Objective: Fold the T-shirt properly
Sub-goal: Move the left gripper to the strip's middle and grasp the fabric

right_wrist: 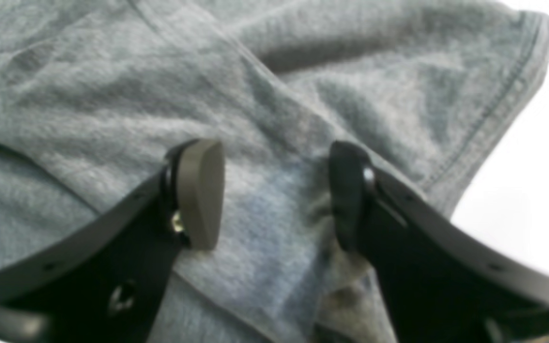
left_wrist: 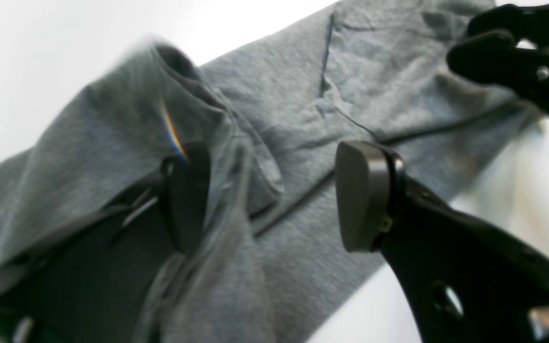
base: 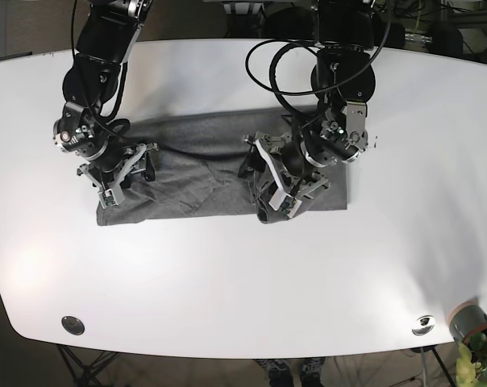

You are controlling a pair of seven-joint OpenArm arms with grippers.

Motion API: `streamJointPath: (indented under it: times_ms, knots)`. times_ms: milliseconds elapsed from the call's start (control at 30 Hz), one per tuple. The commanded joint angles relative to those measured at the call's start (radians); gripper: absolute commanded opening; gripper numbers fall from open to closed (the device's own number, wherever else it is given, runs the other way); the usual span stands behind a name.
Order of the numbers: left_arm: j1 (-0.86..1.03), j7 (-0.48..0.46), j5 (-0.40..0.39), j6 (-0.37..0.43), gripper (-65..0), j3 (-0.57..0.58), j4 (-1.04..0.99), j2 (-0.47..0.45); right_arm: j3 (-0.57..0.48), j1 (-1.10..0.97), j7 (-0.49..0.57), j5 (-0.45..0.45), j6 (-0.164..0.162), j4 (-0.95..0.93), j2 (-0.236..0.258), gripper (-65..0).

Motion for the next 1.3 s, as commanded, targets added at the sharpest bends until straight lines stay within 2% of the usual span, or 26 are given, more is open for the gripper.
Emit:
streamJointPath:
  times_ms: [0, 100, 367, 400, 433, 533, 600, 633, 800, 967, 1267]
  knots:
    - [-0.023, -0.03, -0.02, -0.001, -25.8, 0.021, 0.089, -0.015, 0.001, 0.019, 0.02, 0.013, 0.002, 0.024, 0.008, -31.4]
    - [-0.023, -0.03, -0.021, -0.001, -25.8, 0.012, 0.146, -0.038, 0.001, 0.019, 0.02, 0.013, 0.002, 0.024, 0.008, -31.4]
    - [-0.001, -0.031, -0.02, 0.001, -26.9, -0.212, 0.132, -0.089, 0.001, 0.019, 0.02, 0.012, 0.002, 0.024, 0.008, -31.4]
    - [0.0, -0.031, -0.02, 0.001, -28.3, -0.226, 0.126, -0.09, 0.001, 0.019, 0.02, 0.012, 0.002, 0.024, 0.008, -31.4]
    - [0.0, -0.031, -0.02, 0.001, -32.4, -0.237, 0.114, -0.09, 0.001, 0.019, 0.02, 0.012, 0.002, 0.024, 0.008, -31.4]
    - [-0.003, -0.031, -0.01, 0.002, -47.2, -0.24, 0.049, -0.101, 0.002, 0.019, 0.02, 0.012, 0.002, 0.024, 0.008, -31.4]
    - [-0.006, -0.031, 0.005, 0.002, -56.7, -0.221, -0.001, -0.104, 0.002, 0.019, 0.02, 0.012, 0.002, 0.021, 0.008, -31.4]
    - [-0.006, -0.031, 0.014, 0.002, -58.3, -0.206, -0.017, -0.104, 0.002, 0.019, 0.02, 0.013, 0.002, 0.022, 0.006, -31.4]
    - [-0.001, -0.031, 0.076, 0.002, -58.9, -0.122, -0.064, -0.101, 0.004, 0.019, 0.02, 0.013, 0.002, 0.022, 0.006, -31.4]
    - [0.0, -0.031, 0.083, -0.001, -58.9, -0.068, -0.063, -0.075, 0.002, 0.019, 0.02, 0.013, 0.002, 0.022, 0.006, -31.4]
    - [-0.008, -0.031, 0.08, -0.004, -58.9, 0.153, -0.044, -0.069, 0.002, 0.019, 0.02, 0.013, 0.002, 0.024, 0.006, -31.4]
